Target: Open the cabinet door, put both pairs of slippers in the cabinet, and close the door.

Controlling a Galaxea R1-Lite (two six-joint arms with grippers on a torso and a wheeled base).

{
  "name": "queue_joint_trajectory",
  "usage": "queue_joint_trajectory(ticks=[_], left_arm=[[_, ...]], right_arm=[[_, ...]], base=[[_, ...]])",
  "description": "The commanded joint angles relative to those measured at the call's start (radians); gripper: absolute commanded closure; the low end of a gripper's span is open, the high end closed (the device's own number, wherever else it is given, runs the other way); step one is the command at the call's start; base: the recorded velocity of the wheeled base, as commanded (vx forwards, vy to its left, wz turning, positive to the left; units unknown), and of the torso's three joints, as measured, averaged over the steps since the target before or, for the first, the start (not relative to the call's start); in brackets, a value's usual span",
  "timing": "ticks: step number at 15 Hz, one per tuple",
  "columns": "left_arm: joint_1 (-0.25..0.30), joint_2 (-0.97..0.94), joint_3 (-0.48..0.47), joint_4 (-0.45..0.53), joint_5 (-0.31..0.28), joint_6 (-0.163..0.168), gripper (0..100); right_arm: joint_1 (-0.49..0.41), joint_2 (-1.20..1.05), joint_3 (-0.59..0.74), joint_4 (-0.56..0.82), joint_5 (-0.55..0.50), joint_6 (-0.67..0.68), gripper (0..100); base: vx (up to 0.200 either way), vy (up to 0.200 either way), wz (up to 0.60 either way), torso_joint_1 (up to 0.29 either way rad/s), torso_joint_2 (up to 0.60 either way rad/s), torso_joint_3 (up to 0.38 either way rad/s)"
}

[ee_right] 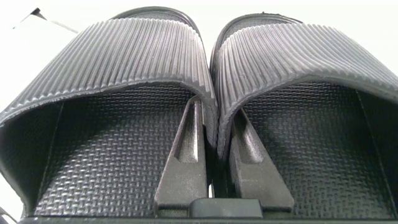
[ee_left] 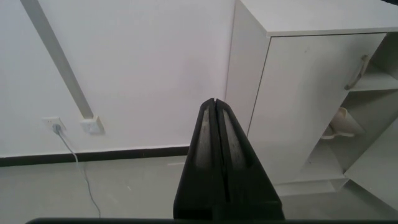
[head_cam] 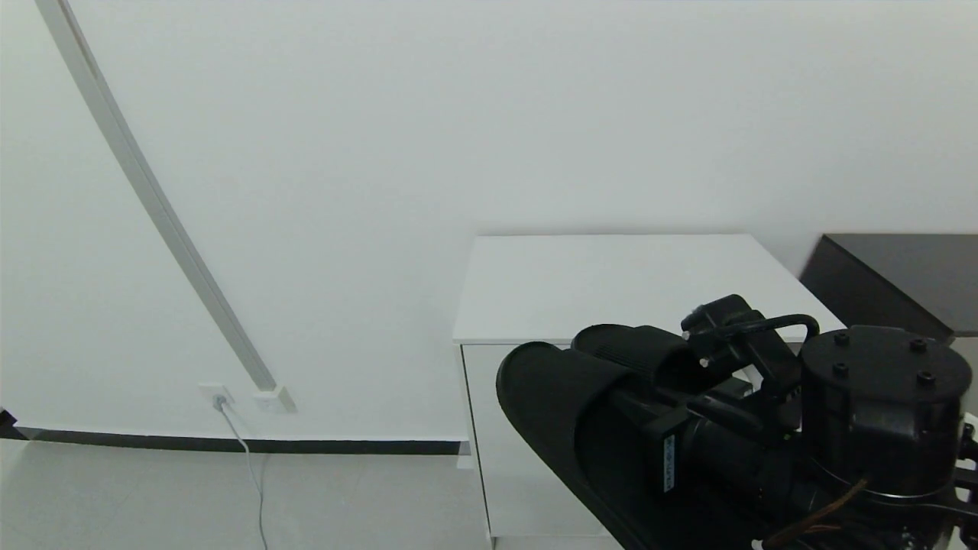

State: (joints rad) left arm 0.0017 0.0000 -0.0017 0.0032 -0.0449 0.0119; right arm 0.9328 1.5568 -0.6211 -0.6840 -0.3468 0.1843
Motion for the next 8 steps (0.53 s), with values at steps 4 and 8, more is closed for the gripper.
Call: queue_joint_trajectory(ticks=[4,8], left_arm=[[0.000,0.000,0.000,0.000,0.000,0.000,100],[0.000,0.002,0.000,0.000,0.000,-0.001,100]], right_arm=[[0.003,0.006,0.003,0.000,0.000,0.000,100],[0.003,0.008,0.004,0.000,0.000,0.000,100]], base=[[0.000,-0.050,0.00,0.001,0.00,0.001],[0.000,-0.200,0.00,0.002,0.00,0.004]])
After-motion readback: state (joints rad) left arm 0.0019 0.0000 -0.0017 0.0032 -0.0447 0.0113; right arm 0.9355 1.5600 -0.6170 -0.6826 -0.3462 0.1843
